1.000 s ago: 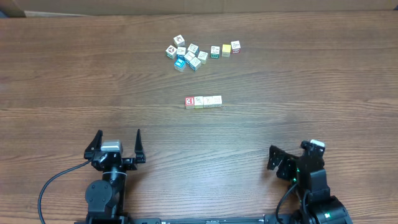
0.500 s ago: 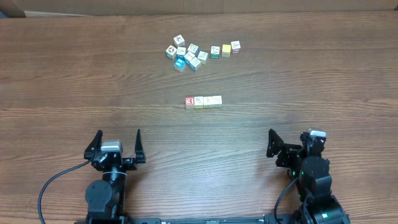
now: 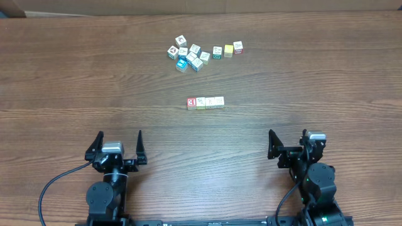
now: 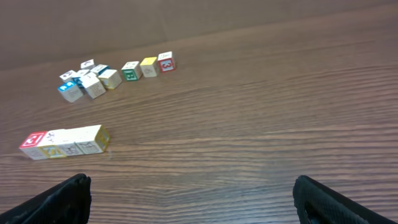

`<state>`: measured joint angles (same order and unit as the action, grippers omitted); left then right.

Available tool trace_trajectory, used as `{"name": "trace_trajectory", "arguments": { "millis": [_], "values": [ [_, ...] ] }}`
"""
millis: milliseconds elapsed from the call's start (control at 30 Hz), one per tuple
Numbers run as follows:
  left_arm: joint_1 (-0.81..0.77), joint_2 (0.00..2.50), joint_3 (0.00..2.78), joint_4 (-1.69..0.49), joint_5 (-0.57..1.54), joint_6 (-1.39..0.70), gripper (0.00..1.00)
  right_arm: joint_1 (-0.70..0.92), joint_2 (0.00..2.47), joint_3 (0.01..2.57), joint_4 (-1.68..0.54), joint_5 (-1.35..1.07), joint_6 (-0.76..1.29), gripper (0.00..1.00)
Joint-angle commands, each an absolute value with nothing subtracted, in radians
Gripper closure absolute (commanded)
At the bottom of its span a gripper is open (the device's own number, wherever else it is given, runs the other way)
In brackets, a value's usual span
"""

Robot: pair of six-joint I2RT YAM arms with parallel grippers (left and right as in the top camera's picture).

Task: Form a horizontal line

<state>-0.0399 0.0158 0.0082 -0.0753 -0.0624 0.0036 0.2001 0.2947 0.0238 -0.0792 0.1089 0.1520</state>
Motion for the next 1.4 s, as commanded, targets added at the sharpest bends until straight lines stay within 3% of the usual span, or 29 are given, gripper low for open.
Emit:
{"name": "trace_trajectory", "arguments": {
  "millis": [0,1367],
  "values": [
    [-0.047,0.004,0.005,-0.074,-0.055,0.020,0.00,0.167,0.284,0.008,-0.073,0.084,0.125,0.00],
    [-0.047,0.004,0.005,-0.074,-0.055,0.020,0.00,0.111,0.003,0.007,-0.072,0.084,0.126,0.00]
  ]
}}
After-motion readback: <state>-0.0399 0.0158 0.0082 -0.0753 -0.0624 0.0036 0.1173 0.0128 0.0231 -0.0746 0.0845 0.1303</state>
